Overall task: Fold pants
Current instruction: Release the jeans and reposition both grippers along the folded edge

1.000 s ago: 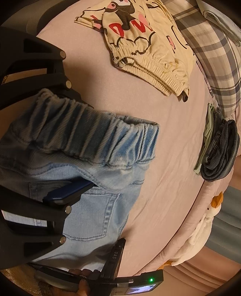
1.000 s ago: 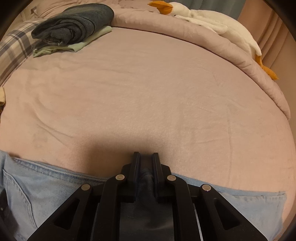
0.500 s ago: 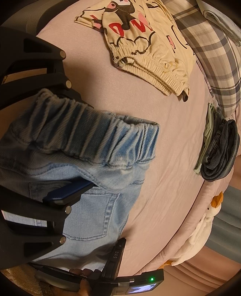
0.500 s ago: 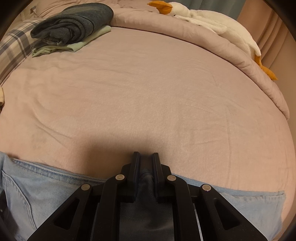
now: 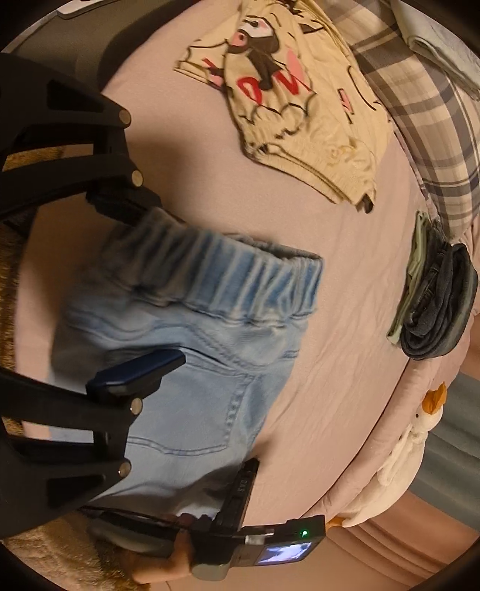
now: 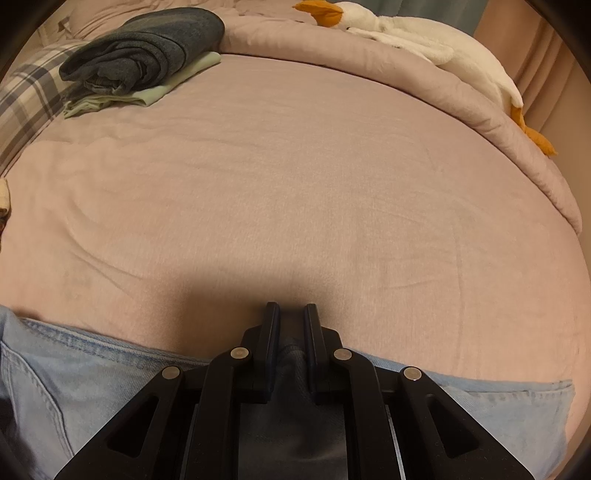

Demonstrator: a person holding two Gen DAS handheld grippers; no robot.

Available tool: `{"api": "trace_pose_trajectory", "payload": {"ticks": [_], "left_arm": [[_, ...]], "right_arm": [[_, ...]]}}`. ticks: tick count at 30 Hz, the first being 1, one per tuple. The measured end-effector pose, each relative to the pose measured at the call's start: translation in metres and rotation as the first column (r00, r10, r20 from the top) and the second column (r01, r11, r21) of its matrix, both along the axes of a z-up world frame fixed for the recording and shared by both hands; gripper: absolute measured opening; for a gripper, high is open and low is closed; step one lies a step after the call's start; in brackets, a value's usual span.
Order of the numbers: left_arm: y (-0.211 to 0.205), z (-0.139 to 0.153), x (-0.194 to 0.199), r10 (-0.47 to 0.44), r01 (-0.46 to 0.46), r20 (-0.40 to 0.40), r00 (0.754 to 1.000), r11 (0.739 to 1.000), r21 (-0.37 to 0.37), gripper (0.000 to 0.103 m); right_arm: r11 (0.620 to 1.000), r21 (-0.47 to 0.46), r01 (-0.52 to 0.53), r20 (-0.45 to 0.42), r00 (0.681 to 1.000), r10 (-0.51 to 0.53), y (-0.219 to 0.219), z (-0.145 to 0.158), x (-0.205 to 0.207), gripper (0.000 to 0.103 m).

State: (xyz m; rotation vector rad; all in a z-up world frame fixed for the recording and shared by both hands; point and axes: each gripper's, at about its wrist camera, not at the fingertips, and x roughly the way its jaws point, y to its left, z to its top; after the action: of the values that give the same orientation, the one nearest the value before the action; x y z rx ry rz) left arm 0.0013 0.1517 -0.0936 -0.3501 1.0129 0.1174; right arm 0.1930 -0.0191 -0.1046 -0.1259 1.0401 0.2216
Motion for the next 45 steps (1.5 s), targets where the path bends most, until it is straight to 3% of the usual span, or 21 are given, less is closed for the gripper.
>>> {"api": "trace_pose_trajectory", "payload": {"ticks": [8, 27, 29, 32, 33, 37, 40, 45], "left_arm": [[0.009, -0.013, -0.007, 0.023, -0.026, -0.04, 0.999, 0.997, -0.067, 0.065], [0.003, -0.008, -0.005, 0.047, -0.048, -0.052, 0.998, 0.999, -0.014, 0.066], [0.0, -0.002, -0.007, 0.052, -0.052, -0.056, 0.997, 0.999, 0.013, 0.064], [-0.004, 0.01, -0.009, 0.044, -0.042, -0.06, 0.997, 0.999, 0.028, 0.069], [-0.006, 0.014, -0.01, 0.041, -0.039, -0.054, 0.998, 0.999, 0.033, 0.07], [-0.019, 0.04, -0.01, 0.016, -0.016, -0.008, 1.0, 0.999, 0.046, 0.079], [-0.032, 0.055, -0.004, -0.002, 0.001, 0.022, 1.0, 0.999, 0.045, 0.085], [-0.062, 0.08, 0.011, -0.06, 0.051, 0.089, 0.994, 0.993, 0.103, 0.085]], "right_arm": [[1.0, 0.02, -0.006, -0.001, 1.0, 0.006, -0.002, -0.001, 0.0, 0.01], [0.999, 0.042, -0.034, -0.01, 0.999, 0.035, -0.004, 0.004, 0.008, 0.01], [0.995, 0.094, -0.027, -0.03, 0.999, 0.03, -0.017, 0.009, 0.008, 0.016], [0.984, 0.175, 0.039, -0.007, 0.999, -0.039, -0.049, 0.025, -0.001, 0.052], [0.98, 0.191, 0.052, 0.007, 0.998, -0.054, -0.056, 0.029, -0.004, 0.056], [0.959, 0.261, 0.108, 0.054, 0.991, -0.126, -0.117, 0.049, -0.031, 0.057], [0.94, 0.282, 0.192, 0.04, 0.977, -0.211, -0.168, 0.048, -0.054, 0.064], [0.879, 0.28, 0.387, -0.023, 0.918, -0.396, -0.256, 0.028, -0.099, 0.066]]}}
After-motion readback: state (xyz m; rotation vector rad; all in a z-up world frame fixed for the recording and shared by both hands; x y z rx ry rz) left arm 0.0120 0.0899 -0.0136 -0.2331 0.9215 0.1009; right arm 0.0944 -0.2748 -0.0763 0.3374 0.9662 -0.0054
